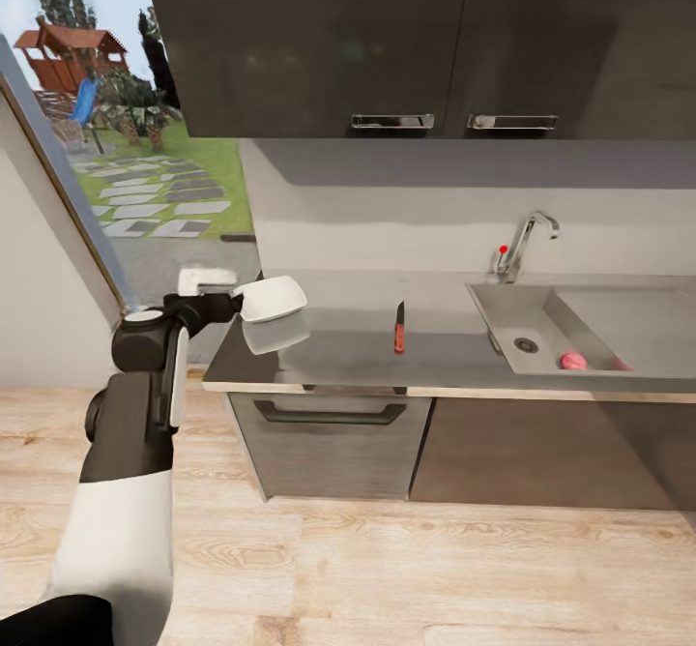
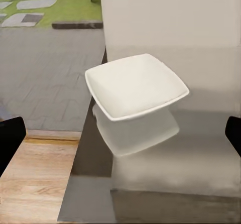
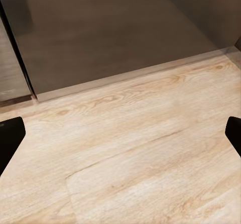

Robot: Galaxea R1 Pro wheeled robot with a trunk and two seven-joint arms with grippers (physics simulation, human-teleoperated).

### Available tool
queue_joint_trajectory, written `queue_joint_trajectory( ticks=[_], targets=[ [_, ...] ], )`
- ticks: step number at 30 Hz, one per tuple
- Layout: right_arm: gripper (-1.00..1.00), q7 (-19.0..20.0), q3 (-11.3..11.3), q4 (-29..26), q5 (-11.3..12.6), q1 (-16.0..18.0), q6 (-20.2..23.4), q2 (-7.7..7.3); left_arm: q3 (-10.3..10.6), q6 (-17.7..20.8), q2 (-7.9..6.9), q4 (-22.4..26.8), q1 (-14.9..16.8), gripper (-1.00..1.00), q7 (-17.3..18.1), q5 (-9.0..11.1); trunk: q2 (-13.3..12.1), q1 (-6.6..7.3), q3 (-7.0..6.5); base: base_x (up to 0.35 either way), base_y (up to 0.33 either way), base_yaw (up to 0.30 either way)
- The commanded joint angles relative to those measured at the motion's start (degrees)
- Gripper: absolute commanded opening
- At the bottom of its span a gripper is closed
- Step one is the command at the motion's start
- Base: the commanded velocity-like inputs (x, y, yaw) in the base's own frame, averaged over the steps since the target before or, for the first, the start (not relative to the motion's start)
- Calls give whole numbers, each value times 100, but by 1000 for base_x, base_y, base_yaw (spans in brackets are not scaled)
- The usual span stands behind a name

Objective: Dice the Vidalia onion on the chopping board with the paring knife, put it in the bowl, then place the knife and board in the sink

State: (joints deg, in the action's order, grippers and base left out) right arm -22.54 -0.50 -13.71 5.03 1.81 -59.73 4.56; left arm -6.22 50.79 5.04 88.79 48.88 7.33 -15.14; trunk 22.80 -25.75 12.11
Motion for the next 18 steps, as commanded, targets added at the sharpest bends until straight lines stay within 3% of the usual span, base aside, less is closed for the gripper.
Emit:
queue_joint_trajectory(
  ticks=[1,6,8,9,11,18],
  targets=[
    [100,39,-3,0,51,4,-27,1,-11,-42,6,6,-59,100,59,-59,12,-3,11,0,0,0],
    [100,38,-3,0,51,4,-27,1,-11,-520,6,6,-532,100,62,-59,12,-3,11,0,0,0],
    [100,39,-3,0,51,4,-27,0,-11,-843,6,7,-802,100,82,-59,12,-3,11,0,0,0],
    [100,39,-3,0,51,4,-27,-1,-11,-1307,6,7,-1164,100,138,-59,12,-3,11,0,0,0],
    [100,39,-3,0,51,4,-27,-1,-11,-1558,6,7,-1378,100,159,-59,12,-3,11,0,0,0],
    [100,38,-3,0,51,4,-27,1,-23,-2176,6,1,-2122,100,179,-17,12,-3,11,0,0,0]
  ],
)
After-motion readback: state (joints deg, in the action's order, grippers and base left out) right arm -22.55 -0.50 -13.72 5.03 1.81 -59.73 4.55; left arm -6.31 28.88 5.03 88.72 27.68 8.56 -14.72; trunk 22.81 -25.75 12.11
